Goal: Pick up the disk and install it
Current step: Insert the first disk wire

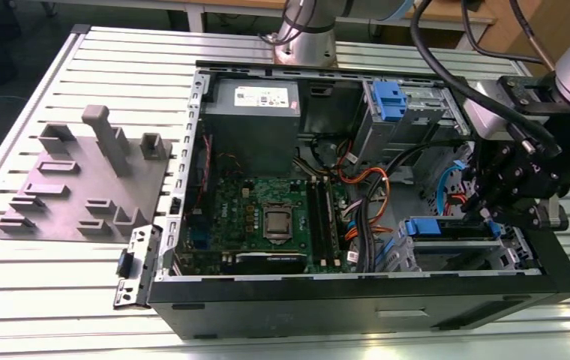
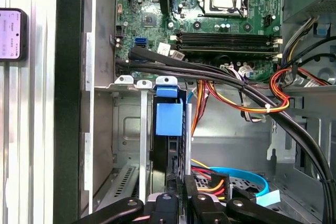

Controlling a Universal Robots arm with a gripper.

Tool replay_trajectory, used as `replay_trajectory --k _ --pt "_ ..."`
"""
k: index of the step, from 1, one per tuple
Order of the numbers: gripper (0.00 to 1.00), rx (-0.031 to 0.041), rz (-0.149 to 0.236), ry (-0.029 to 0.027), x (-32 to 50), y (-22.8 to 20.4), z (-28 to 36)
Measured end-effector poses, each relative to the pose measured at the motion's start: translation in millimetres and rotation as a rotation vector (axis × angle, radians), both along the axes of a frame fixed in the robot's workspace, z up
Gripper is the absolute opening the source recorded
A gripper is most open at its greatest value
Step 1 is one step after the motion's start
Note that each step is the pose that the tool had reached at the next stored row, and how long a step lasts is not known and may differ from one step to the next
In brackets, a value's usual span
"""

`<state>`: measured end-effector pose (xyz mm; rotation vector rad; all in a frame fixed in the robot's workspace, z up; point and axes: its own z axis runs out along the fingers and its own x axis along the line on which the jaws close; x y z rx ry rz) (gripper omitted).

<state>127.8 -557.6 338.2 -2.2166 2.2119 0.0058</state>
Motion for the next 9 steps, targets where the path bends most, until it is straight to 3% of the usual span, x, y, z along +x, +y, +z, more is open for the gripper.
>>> replay_trajectory --k 9 --pt "0.16 0.0009 0.000 -0.0099 -2.5 -1.9 -2.1"
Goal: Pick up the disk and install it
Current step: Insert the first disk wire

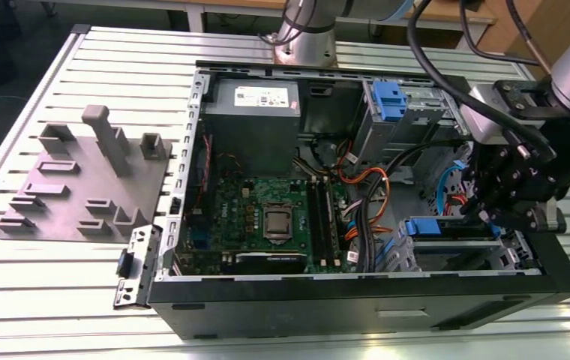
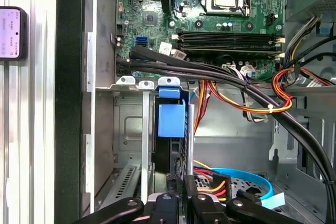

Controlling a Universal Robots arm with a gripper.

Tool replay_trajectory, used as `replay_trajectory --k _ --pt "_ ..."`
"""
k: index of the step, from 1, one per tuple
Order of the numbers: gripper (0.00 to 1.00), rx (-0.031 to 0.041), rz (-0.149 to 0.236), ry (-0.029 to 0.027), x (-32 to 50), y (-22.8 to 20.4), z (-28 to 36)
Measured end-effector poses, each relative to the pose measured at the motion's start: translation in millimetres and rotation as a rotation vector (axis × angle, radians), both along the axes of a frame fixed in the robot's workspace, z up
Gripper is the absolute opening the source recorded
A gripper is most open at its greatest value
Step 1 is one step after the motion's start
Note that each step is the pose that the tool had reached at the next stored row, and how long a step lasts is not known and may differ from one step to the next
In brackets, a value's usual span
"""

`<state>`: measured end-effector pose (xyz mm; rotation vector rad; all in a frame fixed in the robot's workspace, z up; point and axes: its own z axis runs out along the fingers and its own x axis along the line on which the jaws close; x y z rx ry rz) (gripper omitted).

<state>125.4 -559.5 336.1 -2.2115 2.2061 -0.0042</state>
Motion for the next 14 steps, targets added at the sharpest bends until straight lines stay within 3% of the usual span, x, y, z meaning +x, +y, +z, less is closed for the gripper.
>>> replay_trajectory --k 14 --pt "0.16 0.0035 0.000 -0.0025 -0.2 -0.1 -6.0"
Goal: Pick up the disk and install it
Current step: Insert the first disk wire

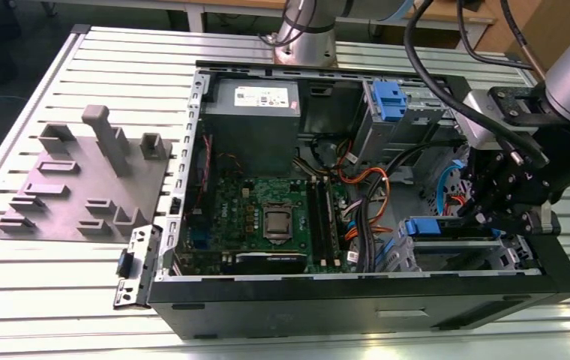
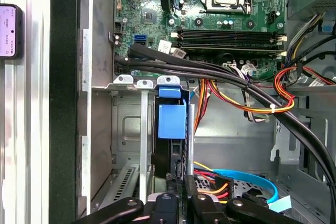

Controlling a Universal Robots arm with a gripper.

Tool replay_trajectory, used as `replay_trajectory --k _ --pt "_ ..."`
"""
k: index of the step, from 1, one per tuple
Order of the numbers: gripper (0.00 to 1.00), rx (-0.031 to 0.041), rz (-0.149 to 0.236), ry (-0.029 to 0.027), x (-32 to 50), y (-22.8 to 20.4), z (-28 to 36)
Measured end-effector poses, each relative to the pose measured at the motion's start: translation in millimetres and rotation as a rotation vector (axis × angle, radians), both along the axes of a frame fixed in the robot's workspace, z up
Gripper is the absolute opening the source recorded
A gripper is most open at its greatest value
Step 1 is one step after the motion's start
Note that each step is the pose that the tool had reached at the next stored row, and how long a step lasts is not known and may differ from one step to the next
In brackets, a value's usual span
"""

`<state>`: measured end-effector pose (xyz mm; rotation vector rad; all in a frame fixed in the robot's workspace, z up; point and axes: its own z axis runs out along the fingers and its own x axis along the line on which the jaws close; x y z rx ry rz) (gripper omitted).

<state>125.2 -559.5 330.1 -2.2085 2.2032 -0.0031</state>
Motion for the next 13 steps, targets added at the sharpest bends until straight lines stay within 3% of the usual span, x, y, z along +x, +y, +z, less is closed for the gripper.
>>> replay_trajectory --k 6,7,13 --pt "0.17 0.0016 0.000 0.0000 0.0 0.0 0.5" --pt "0.24 0.0028 0.000 0.0000 0.0 0.0 1.8" --pt "0.22 0.0122 0.000 0.0006 0.0 0.0 10.5"
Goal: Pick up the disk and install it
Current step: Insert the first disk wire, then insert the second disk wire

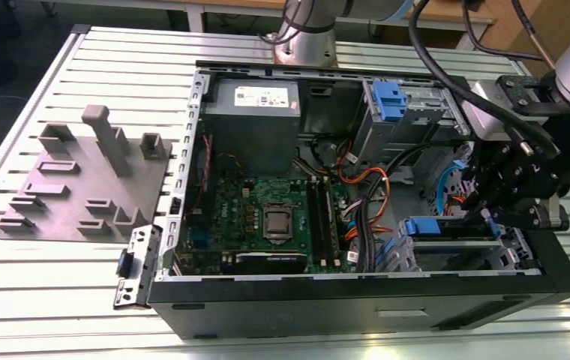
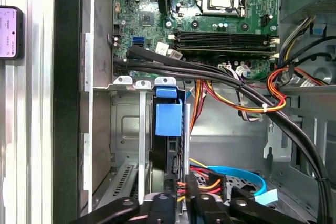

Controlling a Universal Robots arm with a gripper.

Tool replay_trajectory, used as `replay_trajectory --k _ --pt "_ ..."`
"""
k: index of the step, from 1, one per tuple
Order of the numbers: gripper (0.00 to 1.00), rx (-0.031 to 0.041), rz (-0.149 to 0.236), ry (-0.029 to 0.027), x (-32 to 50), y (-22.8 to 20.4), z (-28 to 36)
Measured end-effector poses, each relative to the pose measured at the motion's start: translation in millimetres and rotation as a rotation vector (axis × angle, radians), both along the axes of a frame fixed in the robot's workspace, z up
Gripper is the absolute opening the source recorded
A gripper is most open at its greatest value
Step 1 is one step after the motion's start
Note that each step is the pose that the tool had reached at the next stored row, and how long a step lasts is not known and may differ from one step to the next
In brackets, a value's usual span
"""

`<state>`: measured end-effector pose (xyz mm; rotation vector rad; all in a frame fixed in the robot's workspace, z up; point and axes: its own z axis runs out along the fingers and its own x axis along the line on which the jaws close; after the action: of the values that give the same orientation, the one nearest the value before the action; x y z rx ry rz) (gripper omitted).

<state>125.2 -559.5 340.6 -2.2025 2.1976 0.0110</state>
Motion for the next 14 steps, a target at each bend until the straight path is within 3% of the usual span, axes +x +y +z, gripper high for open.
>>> replay_trajectory --k 1,3,14 --pt "0.22 0.0001 0.000 0.0000 0.0 0.0 0.0" --pt "0.11 0.0001 0.000 0.0000 0.0 0.0 0.0" --pt "0.11 -0.0002 0.000 0.0000 0.0 0.0 0.3"
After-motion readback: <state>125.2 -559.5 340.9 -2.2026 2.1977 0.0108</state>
